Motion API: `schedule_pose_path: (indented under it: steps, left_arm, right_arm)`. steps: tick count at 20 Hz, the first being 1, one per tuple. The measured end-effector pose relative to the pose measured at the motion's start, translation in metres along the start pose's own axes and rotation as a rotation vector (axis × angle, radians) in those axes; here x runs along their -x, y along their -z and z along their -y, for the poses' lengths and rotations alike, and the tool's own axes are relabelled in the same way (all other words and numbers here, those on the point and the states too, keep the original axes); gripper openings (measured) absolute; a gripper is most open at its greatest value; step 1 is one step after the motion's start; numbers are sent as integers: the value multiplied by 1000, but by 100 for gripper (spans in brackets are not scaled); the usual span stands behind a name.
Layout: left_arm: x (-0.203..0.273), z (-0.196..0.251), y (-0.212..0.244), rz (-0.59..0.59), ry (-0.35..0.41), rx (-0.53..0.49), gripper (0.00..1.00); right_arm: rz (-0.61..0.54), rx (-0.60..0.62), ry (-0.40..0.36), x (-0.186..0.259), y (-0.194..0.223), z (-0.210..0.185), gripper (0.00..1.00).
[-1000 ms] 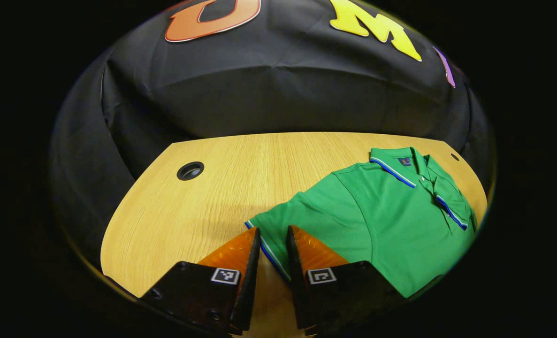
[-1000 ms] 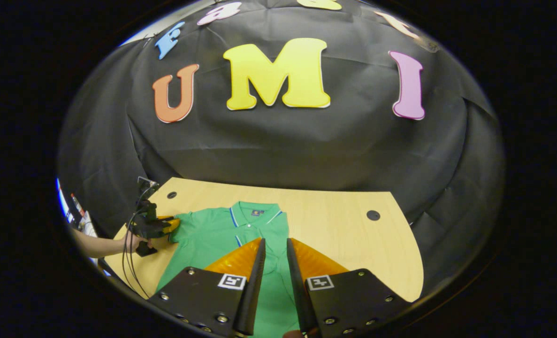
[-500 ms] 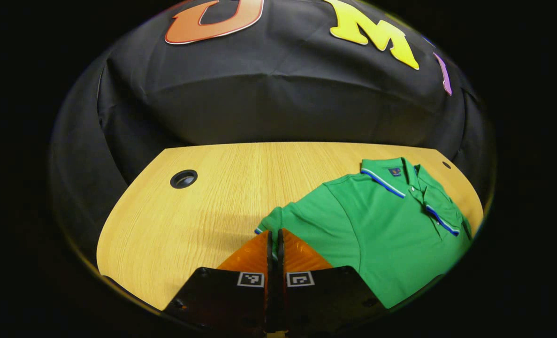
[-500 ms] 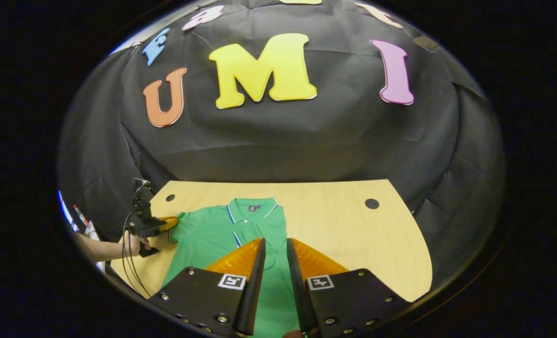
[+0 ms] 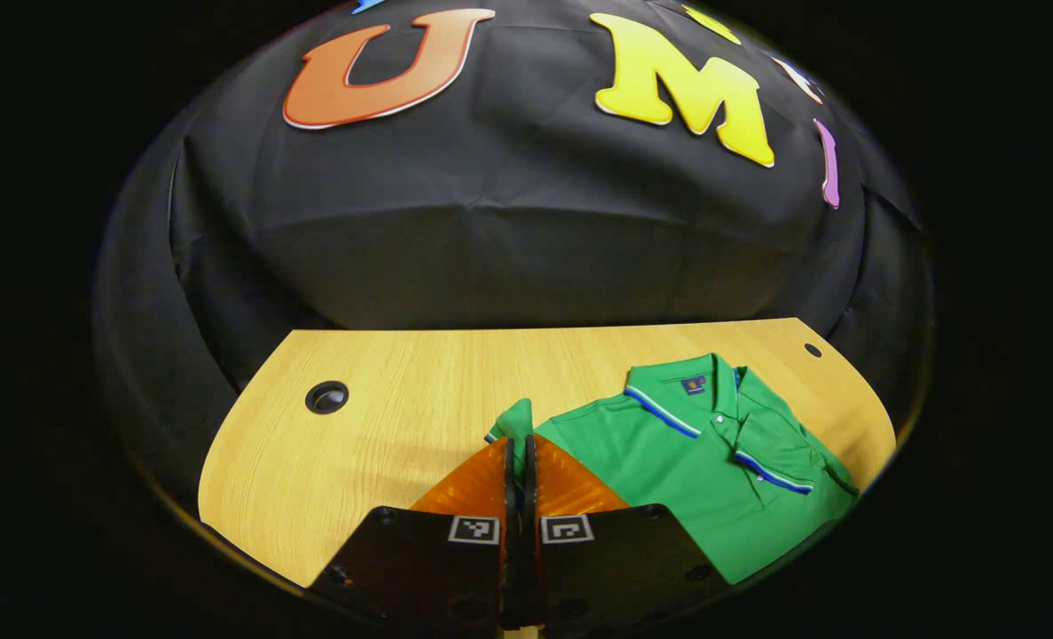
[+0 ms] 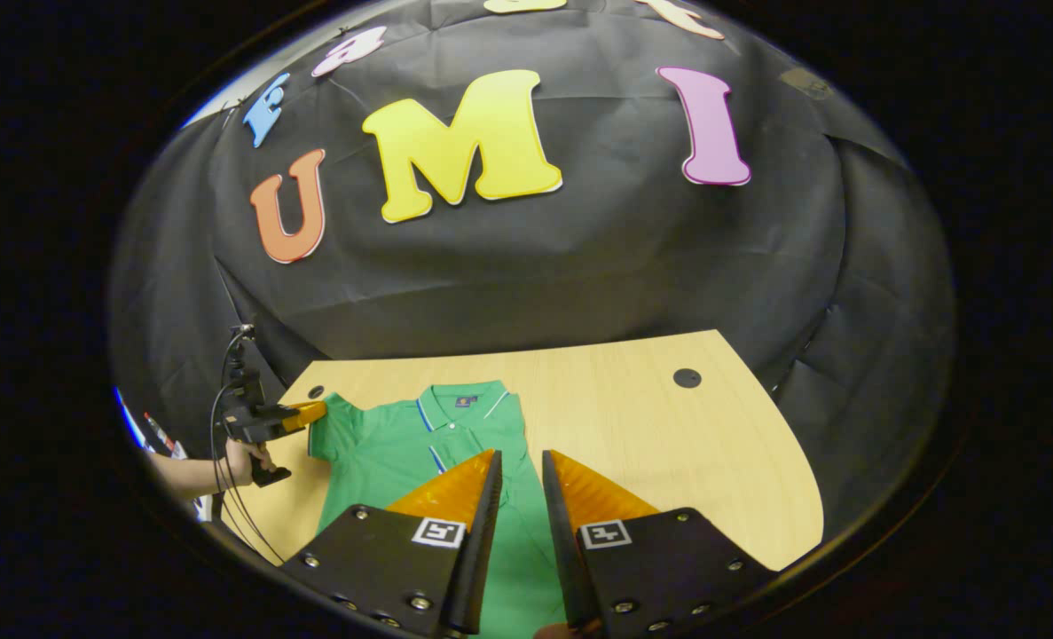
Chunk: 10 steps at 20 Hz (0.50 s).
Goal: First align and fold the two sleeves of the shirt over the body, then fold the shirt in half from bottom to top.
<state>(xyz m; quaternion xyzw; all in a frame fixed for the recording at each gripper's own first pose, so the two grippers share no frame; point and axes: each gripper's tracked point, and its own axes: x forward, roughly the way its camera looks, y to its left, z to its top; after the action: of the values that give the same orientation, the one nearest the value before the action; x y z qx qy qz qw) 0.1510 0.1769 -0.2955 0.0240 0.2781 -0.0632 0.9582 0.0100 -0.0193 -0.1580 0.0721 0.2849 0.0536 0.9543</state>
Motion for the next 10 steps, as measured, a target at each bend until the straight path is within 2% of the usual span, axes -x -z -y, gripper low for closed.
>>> schedule_pose_path:
  steps: [1,2,3,4,5,6,7,9,10]
  left_arm:
    - [1,8,-7,7,6,-7,3]
    - [3,16,-11,5,11,-11,8]
    - [5,25,-15,3,16,-15,3]
    - [6,34,-18,0,21,-22,3]
    - [8,43,-21,-3,31,-29,3]
    - [11,53,-24,-2,39,-39,8]
    - [13,64,-27,-3,48,-58,3]
    - [15,84,-29,-7,63,-110,3]
    - [15,96,-28,-12,75,-128,3]
  right_arm:
    - [6,-3,2,2,0,3,33]
    - [8,-7,2,4,-1,6,36]
    - [11,-12,3,8,-1,9,30]
    - [15,-17,4,11,-2,13,33]
    - [21,-21,7,15,-3,17,29]
    - [28,-27,9,18,-5,21,33]
    - [32,-31,12,22,-4,25,33]
    - [35,-37,16,26,-2,31,36]
    - [36,-40,16,30,-2,34,33]
